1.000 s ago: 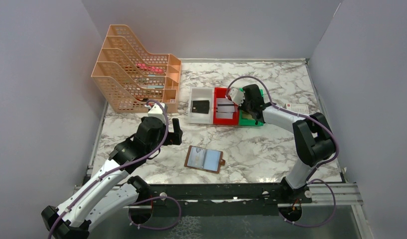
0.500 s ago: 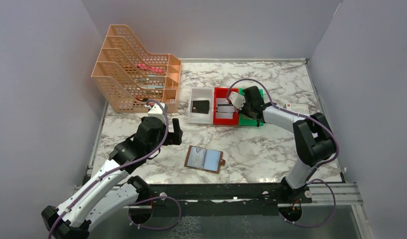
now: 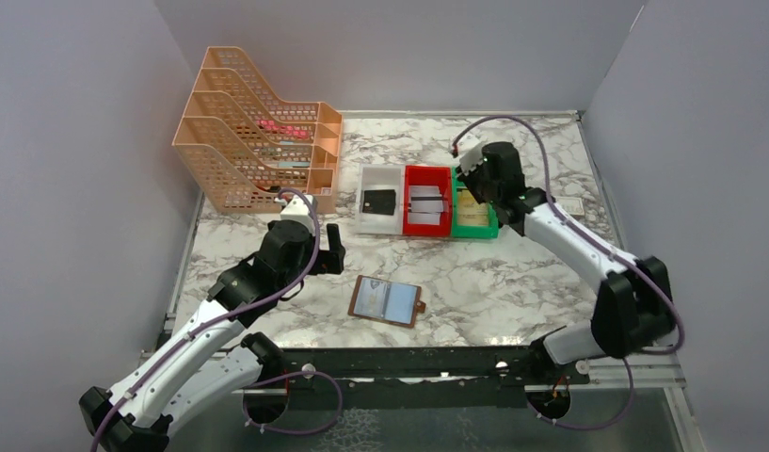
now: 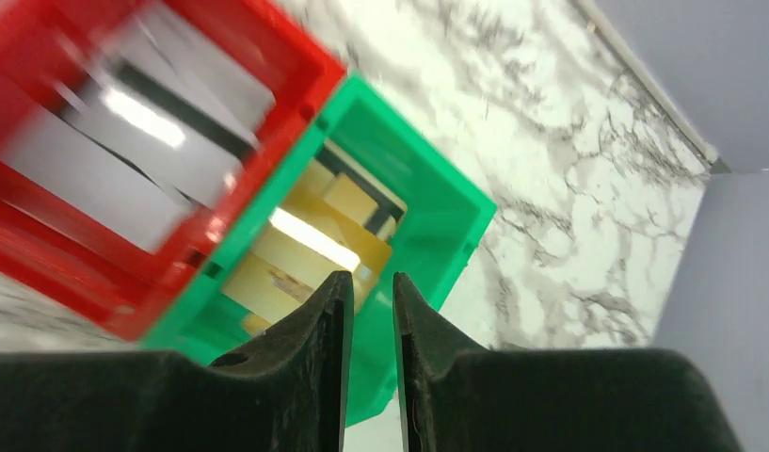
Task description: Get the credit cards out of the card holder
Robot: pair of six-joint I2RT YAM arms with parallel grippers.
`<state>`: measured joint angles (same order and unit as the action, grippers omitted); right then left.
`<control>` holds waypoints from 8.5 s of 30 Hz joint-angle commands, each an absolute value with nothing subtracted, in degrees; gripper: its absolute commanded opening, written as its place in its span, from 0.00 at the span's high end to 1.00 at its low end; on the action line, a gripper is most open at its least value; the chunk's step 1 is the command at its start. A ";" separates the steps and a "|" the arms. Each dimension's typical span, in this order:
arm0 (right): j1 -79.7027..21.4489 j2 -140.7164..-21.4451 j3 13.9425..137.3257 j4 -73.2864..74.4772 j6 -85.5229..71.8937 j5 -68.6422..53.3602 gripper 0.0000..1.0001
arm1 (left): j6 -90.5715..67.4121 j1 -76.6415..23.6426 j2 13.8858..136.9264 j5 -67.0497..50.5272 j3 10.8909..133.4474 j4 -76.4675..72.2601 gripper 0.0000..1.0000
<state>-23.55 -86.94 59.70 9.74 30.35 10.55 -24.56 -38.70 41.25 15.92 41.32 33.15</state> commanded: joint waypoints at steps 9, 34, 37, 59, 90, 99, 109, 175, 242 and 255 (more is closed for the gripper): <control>-29.84 -66.81 47.14 6.54 -31.11 -15.86 0.73 | -24.19 -38.44 42.66 17.37 40.35 32.84 0.01; -74.44 -97.31 61.43 24.39 -55.44 25.96 0.68 | -24.48 -36.74 39.74 18.36 39.99 32.95 0.01; -74.37 -99.20 61.47 24.90 -55.27 27.55 0.64 | -24.55 -36.74 40.30 18.30 39.99 33.02 0.01; -65.55 -93.16 45.40 10.38 -40.65 17.83 0.80 | -26.03 -36.69 42.23 17.49 39.90 33.64 0.01; -65.48 -81.91 41.23 7.86 -42.67 7.02 0.73 | -25.81 -36.65 47.17 15.52 40.13 33.47 0.05; -65.47 -81.55 40.17 4.70 -42.59 6.33 0.72 | -27.57 -36.65 46.28 11.92 39.84 33.00 0.07; -62.61 -84.78 40.06 -2.35 -42.76 2.40 0.73 | -40.38 -37.90 51.65 -9.79 29.27 14.81 0.28; -46.79 -88.15 22.09 -28.58 -54.59 -20.58 0.99 | -48.16 -49.13 64.05 0.87 18.34 4.96 0.70; -46.14 -89.23 23.72 -26.26 -56.12 -19.22 0.82 | -45.24 -51.09 69.12 -2.12 21.08 0.55 0.73; -46.15 -92.82 22.57 -34.06 -58.62 -22.18 0.91 | -45.17 -51.37 69.73 -2.33 20.93 0.43 0.75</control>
